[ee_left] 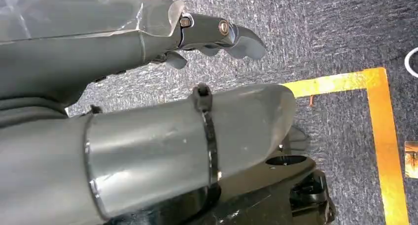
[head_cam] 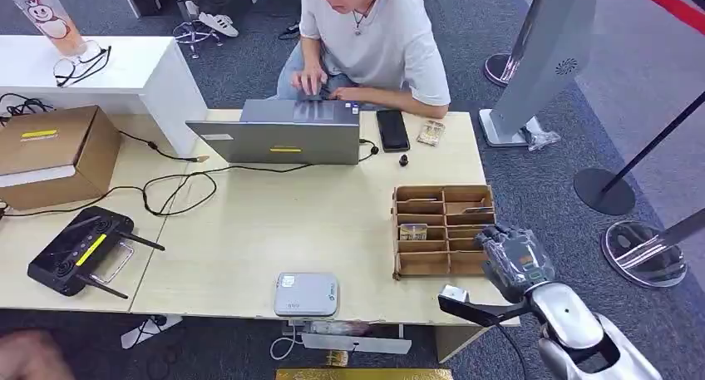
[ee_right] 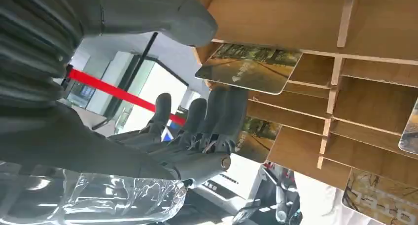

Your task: Pass the card to the sensor for recognition and then transmit it.

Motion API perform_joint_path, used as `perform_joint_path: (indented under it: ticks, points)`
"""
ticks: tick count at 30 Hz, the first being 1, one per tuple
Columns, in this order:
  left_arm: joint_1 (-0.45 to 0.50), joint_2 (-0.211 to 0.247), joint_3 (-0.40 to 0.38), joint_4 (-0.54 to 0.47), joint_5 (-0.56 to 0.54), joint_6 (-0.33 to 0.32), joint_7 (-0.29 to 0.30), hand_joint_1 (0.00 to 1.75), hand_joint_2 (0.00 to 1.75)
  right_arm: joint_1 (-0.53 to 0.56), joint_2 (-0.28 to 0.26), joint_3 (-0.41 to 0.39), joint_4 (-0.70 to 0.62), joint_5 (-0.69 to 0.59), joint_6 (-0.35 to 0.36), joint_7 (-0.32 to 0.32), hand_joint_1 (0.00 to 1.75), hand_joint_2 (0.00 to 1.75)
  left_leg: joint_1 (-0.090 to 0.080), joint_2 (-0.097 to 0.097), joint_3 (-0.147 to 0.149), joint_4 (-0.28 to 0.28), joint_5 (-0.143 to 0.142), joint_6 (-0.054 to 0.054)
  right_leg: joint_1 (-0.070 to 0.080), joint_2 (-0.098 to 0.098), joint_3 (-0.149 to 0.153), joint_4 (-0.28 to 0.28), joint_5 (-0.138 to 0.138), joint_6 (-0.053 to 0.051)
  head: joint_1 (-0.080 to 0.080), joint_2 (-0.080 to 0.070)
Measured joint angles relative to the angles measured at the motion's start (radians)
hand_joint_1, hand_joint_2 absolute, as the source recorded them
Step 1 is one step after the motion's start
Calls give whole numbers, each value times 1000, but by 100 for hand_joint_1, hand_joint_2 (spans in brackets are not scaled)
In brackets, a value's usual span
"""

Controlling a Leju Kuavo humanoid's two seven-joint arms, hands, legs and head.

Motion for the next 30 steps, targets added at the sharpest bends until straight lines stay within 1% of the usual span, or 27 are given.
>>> perform_joint_path:
  ticks: [1, 4, 5, 6, 13, 16, 20, 21, 22, 23, 24, 25, 28, 30]
  points:
    - [0, 0, 0, 0, 0, 0, 0, 0, 0, -1, 1, 1, 2, 0, 0, -1, 91, 175, 0, 0, 0, 0, 0, 0, 0, 0, 0, 0, 0, 0, 0, 0]
    - [0, 0, 0, 0, 0, 0, 0, 0, 0, -7, 3, 7, 10, 0, 0, -2, 98, 175, 0, 0, 0, 0, 0, 0, 0, 0, 0, 0, 0, 0, 0, 0]
    - [0, 0, 0, 0, 0, 0, 0, 0, 0, -8, 4, 9, 11, 0, 0, -2, 98, 175, 0, 0, 0, 0, 0, 0, 0, 0, 0, 0, 0, 0, 0, 0]
    - [0, 0, 0, 0, 0, 0, 0, 0, 0, -10, 5, 10, 13, 0, 0, -2, 93, 175, 0, 0, 0, 0, 0, 0, 0, 0, 0, 0, 0, 0, 0, 0]
    - [0, 0, 0, 0, 0, 1, 0, 0, 0, -19, 10, 16, 24, 0, 0, -2, 93, 175, 0, 0, 0, 0, 0, 0, 0, 0, 0, 0, 0, 0, 0, 0]
    - [0, 0, 0, 0, -1, 2, 1, 0, 0, -23, 13, 18, 29, 0, -1, -1, 98, 175, 0, 0, 0, 0, 0, 0, 0, 0, 0, 0, 0, 0, 0, 0]
    - [-2, 0, -3, 0, -10, 1, 10, 0, 0, -16, 14, 18, 27, 0, -5, 16, 106, 175, 0, 0, 1, 0, 0, 0, 0, 0, 0, 0, 0, 0, 0, 0]
    - [-2, 0, -3, 0, -12, 1, 11, 0, 0, -12, 14, 18, 24, 0, -6, 19, 106, 175, 0, 0, 1, 0, 0, 0, 0, 0, -1, 0, 0, 0, 0, 0]
    - [-3, 0, -5, 0, -14, 1, 11, 0, 0, -8, 14, 18, 22, 0, -6, 19, 115, 175, 0, 0, 1, 0, 0, 0, 0, 0, -1, 0, 0, 0, 0, 0]
    - [-4, 0, -6, 0, -14, 0, 12, 0, 0, -6, 14, 18, 20, 0, -6, 19, 120, 175, 0, 0, 1, 0, 0, 0, 0, 0, -1, 0, 0, 0, 0, 0]
    - [-4, 0, -10, 0, -15, 0, 13, 0, 0, -4, 14, 17, 18, 0, -7, 20, 120, 175, 0, 0, 1, 0, 0, 0, 0, 0, -1, 0, 0, 0, 0, 0]
    - [-5, 0, -11, 0, -15, 0, 14, 0, 0, -4, 14, 17, 17, 0, -7, 20, 131, 175, 0, 0, 1, 0, 0, 0, 0, 0, -1, 0, 0, 0, 0, 0]
    - [-5, 1, -15, 0, -17, -2, 14, 0, 0, -3, 14, 16, 15, 0, -8, 20, 141, 175, 0, 0, 1, 0, 0, 0, 0, 0, -1, 0, 0, 0, 0, 0]
    - [-5, 2, -18, 0, -17, -3, 14, 0, 0, -2, 14, 16, 14, 0, -9, 20, 154, 175, 0, 0, 1, 0, 0, 0, 0, 0, -1, 0, 0, 0, 0, 0]
